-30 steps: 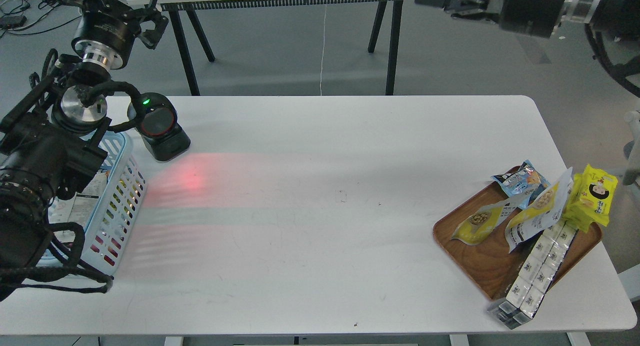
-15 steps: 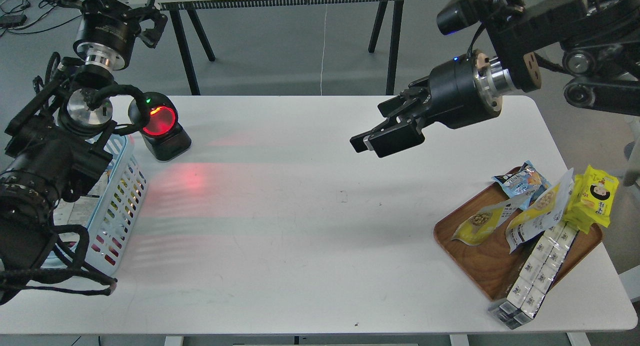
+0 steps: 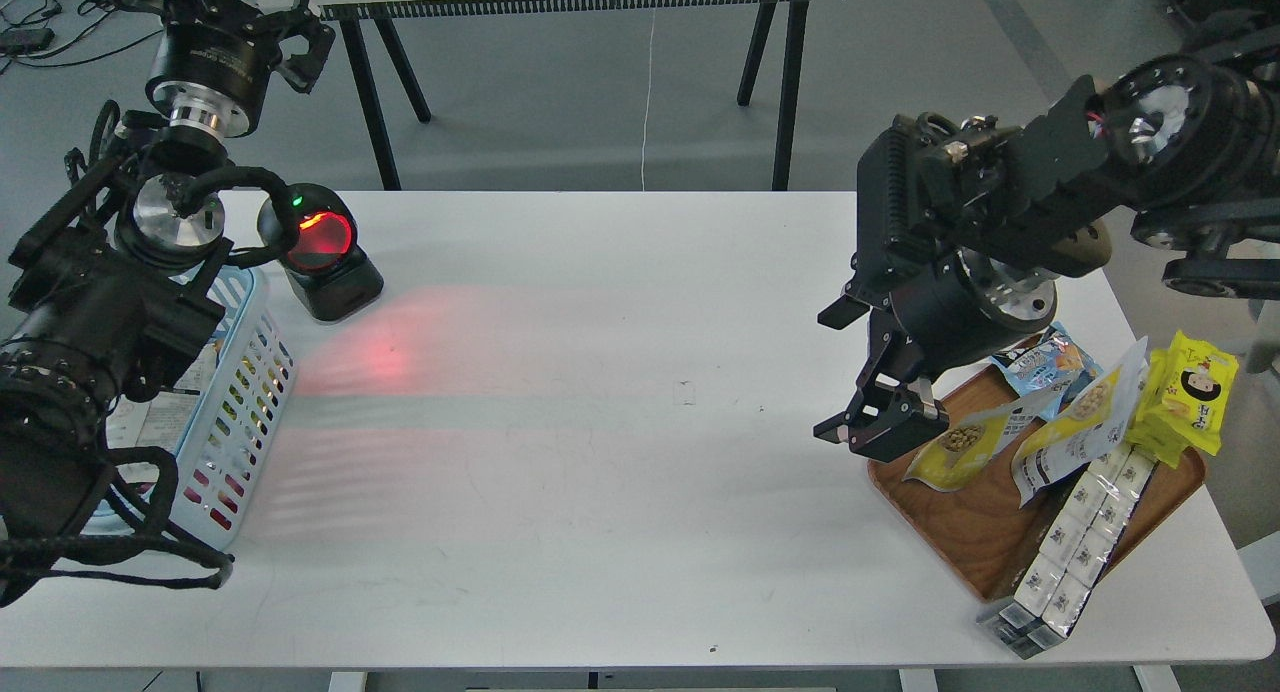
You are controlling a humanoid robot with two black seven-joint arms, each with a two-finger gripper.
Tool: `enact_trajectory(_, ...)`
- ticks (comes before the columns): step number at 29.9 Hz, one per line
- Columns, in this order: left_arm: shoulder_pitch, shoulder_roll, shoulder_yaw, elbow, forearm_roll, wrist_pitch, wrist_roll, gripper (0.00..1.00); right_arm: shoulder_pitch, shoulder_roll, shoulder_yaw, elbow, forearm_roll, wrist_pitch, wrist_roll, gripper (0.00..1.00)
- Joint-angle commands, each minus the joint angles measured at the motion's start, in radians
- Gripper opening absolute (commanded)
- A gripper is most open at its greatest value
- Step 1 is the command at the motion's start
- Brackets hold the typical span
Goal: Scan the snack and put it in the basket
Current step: 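Lower the right gripper onto the yellow snack pouch on the tray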
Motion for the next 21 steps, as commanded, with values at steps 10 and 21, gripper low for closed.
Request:
enact_trajectory(10,0.006,0.005,-0.002,0.003,0.001,0.000,-0.002,1.00,-0.088,-0.021,-0.189,-0.068,-0.231,-0.093,0.000,0.95)
enact_trajectory(21,0.005,0.010,-0.002,0.006,0.001,0.000,-0.002,1.00,-0.283,-0.037,-0.189,-0.280,-0.239,-0.101,0.000,0.85)
